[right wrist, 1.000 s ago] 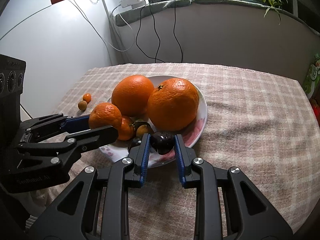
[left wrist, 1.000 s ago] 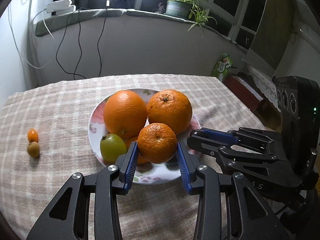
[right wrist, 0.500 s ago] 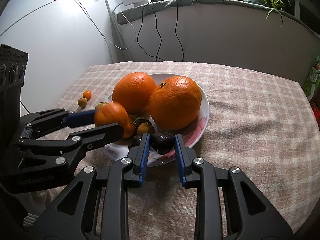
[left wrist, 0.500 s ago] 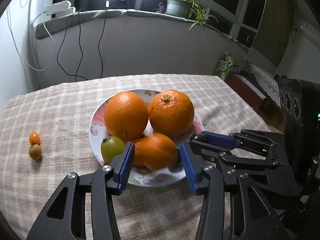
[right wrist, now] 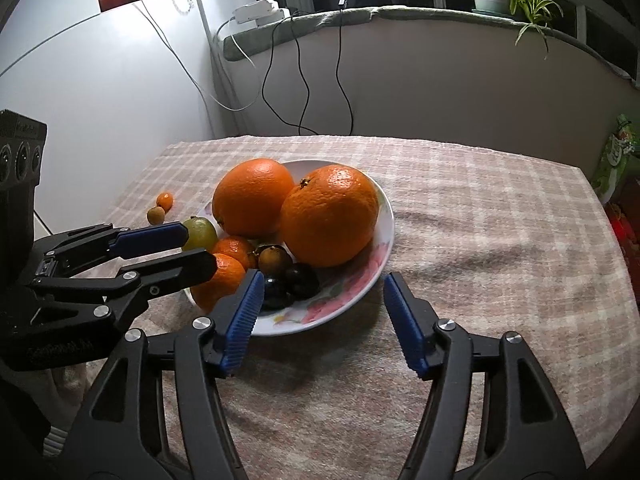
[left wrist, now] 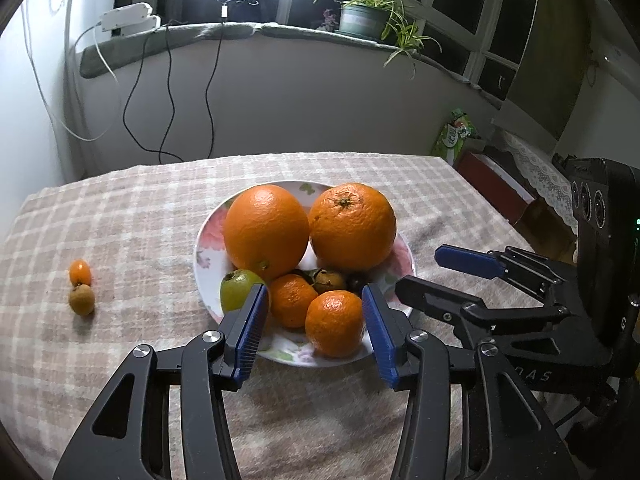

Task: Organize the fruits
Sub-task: 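Withdraw both open tools from the plate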

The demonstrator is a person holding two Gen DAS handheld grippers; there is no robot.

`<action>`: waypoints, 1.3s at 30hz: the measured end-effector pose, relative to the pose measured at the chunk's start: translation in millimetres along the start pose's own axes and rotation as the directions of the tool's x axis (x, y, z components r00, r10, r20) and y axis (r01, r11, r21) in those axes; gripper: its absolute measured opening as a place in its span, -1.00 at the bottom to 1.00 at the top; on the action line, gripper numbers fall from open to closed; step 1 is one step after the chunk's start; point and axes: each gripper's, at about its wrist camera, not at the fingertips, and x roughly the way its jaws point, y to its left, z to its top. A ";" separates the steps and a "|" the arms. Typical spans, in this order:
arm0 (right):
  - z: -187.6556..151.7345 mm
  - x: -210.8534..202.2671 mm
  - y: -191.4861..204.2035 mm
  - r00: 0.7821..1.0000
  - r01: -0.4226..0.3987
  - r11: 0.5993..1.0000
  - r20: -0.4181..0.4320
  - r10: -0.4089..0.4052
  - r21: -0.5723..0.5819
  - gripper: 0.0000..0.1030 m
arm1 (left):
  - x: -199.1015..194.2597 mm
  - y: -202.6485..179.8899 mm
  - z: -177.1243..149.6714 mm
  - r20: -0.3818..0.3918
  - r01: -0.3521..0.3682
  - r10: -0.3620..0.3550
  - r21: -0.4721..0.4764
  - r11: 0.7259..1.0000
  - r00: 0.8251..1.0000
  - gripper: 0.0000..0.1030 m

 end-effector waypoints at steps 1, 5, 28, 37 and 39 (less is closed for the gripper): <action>-0.2 -0.7 -0.4 1.000 0.001 1.000 0.001 -0.001 0.002 0.27 | -1.3 0.1 -0.3 0.002 -0.001 0.001 -0.001 1.000 1.000 -0.08; -0.2 -3.8 -2.1 1.000 0.007 1.000 0.006 -0.007 0.008 0.31 | -7.1 -0.7 -0.1 0.015 -0.007 0.007 0.001 1.000 1.000 -0.08; 4.0 -12.1 9.1 1.000 -0.002 1.000 0.027 0.002 0.007 0.76 | -26.9 8.5 -0.8 0.063 -0.025 0.026 -0.019 1.000 0.998 0.04; 7.5 -8.2 31.2 0.999 -0.031 0.999 0.035 0.033 -0.038 0.78 | -34.9 34.0 -1.3 0.073 -0.067 0.071 -0.058 0.996 0.995 0.05; 9.1 -7.7 38.1 0.998 -0.043 0.998 0.037 0.045 -0.052 0.78 | -37.4 43.2 -2.3 0.075 -0.077 0.082 -0.073 0.994 0.994 0.05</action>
